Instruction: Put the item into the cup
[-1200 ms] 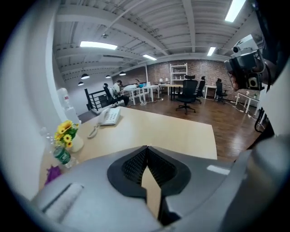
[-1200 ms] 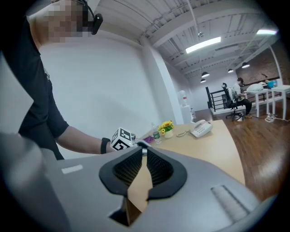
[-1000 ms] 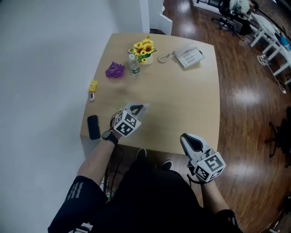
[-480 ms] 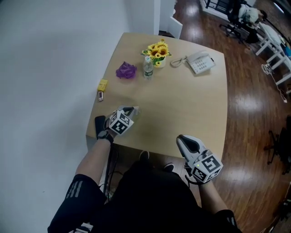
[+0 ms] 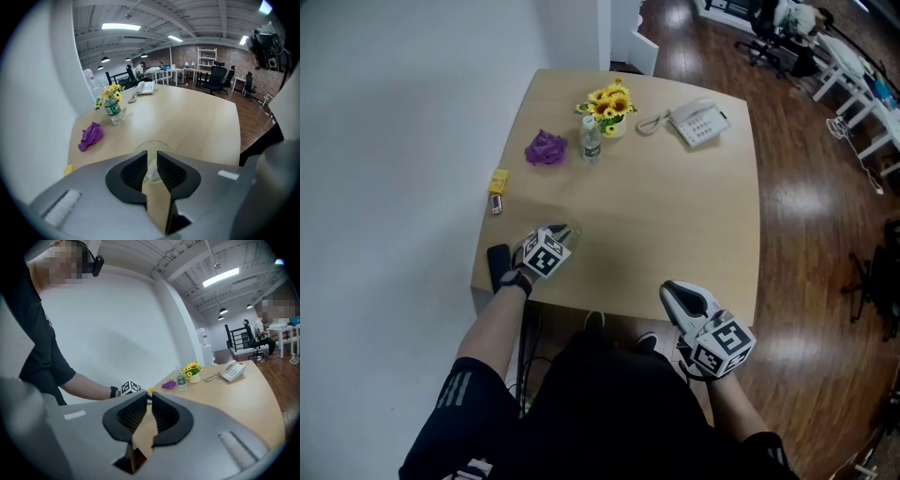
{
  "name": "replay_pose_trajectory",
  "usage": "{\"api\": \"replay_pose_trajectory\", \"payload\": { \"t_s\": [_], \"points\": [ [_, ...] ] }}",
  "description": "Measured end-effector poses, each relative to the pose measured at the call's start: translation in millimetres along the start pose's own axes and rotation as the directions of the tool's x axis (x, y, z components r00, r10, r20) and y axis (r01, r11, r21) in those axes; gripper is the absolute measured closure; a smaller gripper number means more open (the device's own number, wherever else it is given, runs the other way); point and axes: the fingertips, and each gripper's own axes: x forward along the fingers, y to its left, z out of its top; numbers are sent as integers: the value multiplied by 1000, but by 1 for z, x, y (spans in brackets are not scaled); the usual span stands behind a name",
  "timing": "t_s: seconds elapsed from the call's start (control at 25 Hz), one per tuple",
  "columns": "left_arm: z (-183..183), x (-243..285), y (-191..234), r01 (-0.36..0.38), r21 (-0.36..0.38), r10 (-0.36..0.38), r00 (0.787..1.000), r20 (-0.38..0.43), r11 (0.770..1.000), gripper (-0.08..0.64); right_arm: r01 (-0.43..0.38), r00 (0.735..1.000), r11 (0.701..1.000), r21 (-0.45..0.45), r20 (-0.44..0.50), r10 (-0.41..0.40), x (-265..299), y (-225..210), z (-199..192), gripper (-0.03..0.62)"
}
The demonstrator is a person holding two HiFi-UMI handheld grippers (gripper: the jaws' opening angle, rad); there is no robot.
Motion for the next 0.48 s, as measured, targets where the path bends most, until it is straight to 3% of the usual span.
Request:
{"api": "replay_pose_trajectory", "payload": {
  "t_s": [0.28,0.48],
  "points": [
    [13,-21,5,-40,-33,42,997,62,999,468,7,1000,1000,7,11,-7,-17,-7,-1,552],
    [41,-71,-1,-88,-76,100,979,177,993,446,-11,999,1000,-20,33,12,-34,-8,6,552]
  ]
}}
